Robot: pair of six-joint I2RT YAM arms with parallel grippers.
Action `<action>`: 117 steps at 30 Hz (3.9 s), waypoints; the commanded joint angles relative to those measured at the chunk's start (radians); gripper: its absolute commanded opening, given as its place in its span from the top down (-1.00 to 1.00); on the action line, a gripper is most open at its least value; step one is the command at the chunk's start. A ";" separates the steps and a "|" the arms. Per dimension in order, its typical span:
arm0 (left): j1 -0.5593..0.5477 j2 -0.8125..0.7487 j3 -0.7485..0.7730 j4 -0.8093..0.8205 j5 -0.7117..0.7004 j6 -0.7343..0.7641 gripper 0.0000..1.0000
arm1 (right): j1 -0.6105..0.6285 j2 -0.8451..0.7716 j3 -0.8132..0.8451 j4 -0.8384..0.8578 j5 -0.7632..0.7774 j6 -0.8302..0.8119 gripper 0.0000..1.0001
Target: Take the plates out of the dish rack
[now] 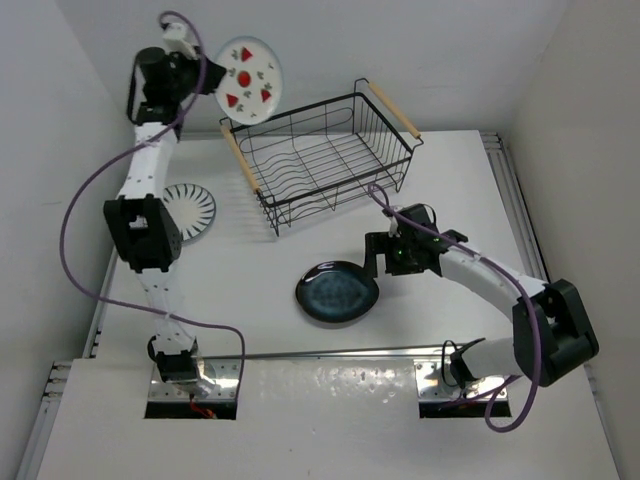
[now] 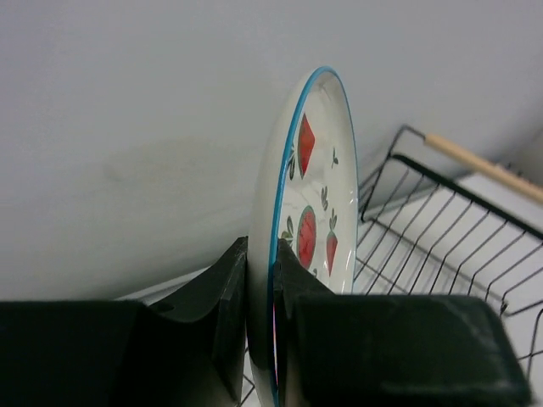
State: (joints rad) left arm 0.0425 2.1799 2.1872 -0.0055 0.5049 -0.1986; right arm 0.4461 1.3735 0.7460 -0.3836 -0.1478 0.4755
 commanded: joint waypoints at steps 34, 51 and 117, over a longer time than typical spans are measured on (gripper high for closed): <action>0.712 -0.539 -0.938 -0.063 0.291 -0.177 1.00 | 0.042 -0.343 -0.172 0.049 0.076 0.077 -0.98; 0.649 -0.330 -0.922 -0.097 0.258 -0.058 0.33 | 0.074 -0.275 -0.134 0.029 0.099 0.083 -0.98; 0.410 -0.397 -0.597 -0.493 -0.344 0.329 -0.99 | -0.006 -0.356 -0.096 -0.086 0.234 0.048 -0.98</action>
State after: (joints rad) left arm 0.4572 1.8839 1.5143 -0.4755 0.1917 0.1158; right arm 0.4751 1.0485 0.6106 -0.4263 0.0097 0.5236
